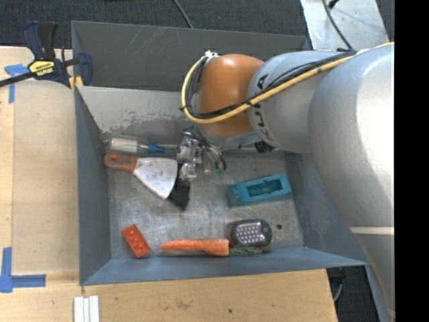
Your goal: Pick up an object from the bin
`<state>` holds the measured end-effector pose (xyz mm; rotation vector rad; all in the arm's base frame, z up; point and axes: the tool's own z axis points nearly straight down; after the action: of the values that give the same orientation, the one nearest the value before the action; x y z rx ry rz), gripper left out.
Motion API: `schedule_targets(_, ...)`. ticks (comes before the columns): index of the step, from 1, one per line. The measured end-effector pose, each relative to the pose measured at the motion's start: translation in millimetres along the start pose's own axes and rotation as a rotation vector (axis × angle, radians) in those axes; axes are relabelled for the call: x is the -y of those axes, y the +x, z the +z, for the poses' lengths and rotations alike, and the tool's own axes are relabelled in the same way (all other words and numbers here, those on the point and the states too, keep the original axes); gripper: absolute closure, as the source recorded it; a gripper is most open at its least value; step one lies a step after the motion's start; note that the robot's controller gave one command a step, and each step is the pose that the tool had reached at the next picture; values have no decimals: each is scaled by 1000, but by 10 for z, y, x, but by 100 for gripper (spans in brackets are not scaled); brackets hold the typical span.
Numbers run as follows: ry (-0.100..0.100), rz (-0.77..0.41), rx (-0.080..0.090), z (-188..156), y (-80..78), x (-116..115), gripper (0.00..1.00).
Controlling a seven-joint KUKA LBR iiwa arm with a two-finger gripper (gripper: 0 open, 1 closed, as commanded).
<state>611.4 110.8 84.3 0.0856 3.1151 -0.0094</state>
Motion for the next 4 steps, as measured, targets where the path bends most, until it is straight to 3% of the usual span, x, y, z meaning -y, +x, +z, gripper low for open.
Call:
schedule_targets(1,-2,21,-25,-205,75,-465,100)
schedule_targets(2,-9,147,-36,33,-164,-78,0)
schedule_targets(3,-9,147,-34,34,-168,-78,0)
schedule_targets(4,0,70,-10,20,-78,-223,0)
